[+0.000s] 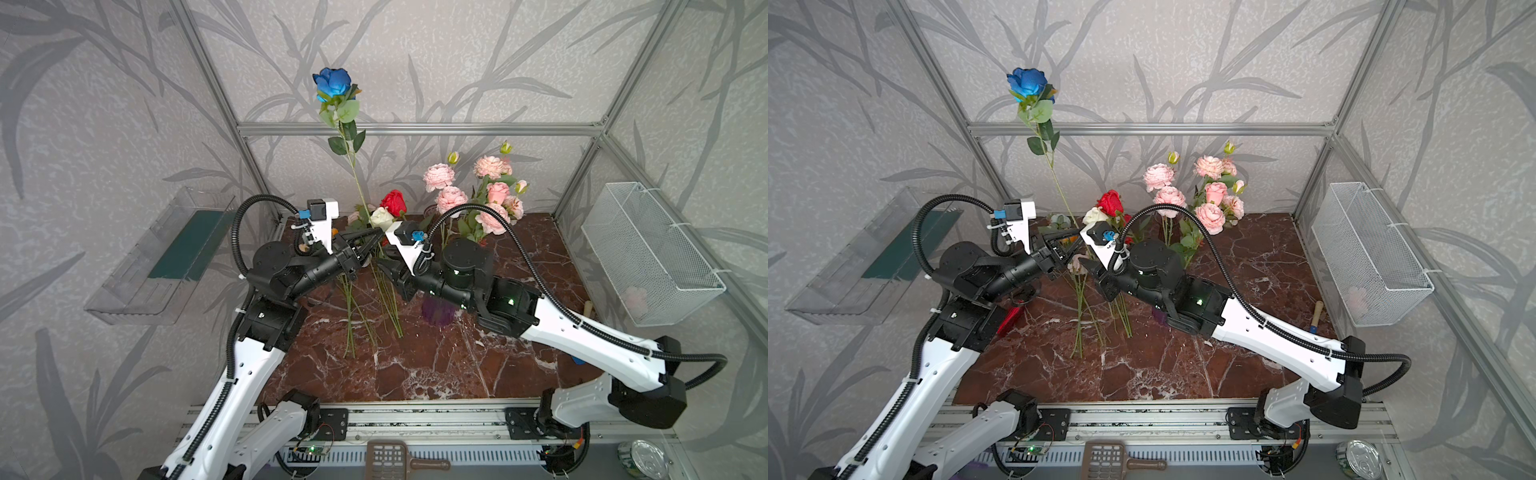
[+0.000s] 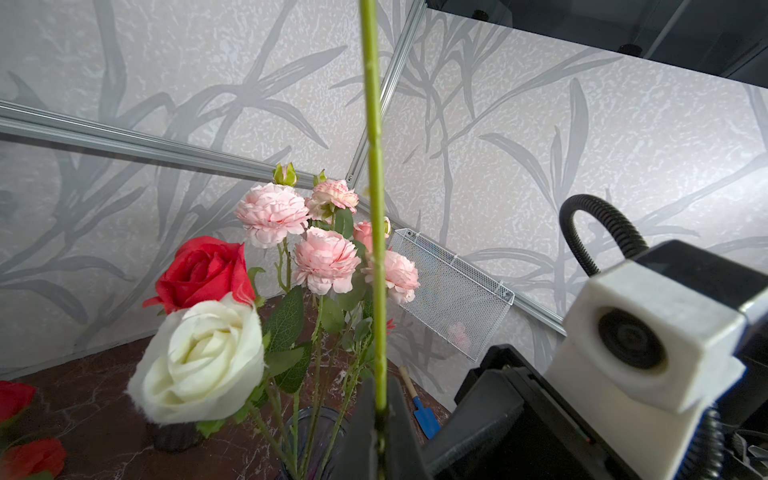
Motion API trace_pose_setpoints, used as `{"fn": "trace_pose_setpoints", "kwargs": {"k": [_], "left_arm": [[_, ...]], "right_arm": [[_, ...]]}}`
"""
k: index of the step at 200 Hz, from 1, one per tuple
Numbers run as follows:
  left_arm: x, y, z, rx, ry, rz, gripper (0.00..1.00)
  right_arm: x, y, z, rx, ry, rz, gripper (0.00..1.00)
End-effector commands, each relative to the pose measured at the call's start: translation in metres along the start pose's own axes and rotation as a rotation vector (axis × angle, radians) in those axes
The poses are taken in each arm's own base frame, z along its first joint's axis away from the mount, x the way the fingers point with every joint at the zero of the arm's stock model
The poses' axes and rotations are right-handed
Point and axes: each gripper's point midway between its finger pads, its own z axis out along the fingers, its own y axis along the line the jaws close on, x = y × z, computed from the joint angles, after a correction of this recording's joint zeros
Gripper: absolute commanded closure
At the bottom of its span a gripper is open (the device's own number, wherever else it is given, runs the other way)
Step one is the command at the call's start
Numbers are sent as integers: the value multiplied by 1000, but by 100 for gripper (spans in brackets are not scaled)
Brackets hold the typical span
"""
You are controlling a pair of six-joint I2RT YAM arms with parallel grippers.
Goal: Arrange the flowers into the vase
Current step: 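Bring the blue rose to the right gripper and close the right gripper on it, then lower the blue rose into the purple vase with the right gripper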
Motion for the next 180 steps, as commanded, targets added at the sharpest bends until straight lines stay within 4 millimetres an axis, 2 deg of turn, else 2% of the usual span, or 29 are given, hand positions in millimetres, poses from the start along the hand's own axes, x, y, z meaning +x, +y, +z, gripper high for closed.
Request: {"fn": "trace_pose_setpoints", "kwargs": {"k": [1, 46, 53, 61, 83, 111, 149, 163, 180], "left_arm": [[-7, -14, -3, 52, -23, 29, 100], [-7, -17, -3, 65, -21, 39, 99], [-6, -17, -4, 68, -22, 42, 91], [-7, -18, -5, 70, -28, 50, 76], [-10, -16, -11, 42, -62, 74, 45], [-23, 0, -30, -89, -182, 112, 15], [-44, 40, -79, -382, -439, 124, 10], [-46, 48, -87, -426, -469, 118, 10], [-46, 54, -86, -431, -469, 97, 9]], "right_arm": [[-28, -3, -1, 9, -75, -11, 83], [-30, -2, 4, 5, -85, -2, 97], [-31, -3, 4, 5, -89, 0, 99], [-31, -3, 4, 7, -93, 1, 100], [-31, -5, -2, 15, -117, 7, 100], [-32, -11, -20, 40, -171, 16, 100], [-37, -36, -61, 166, -269, -11, 100], [-39, -48, -75, 243, -297, -53, 100], [-44, -64, -91, 345, -327, -108, 100]]}}
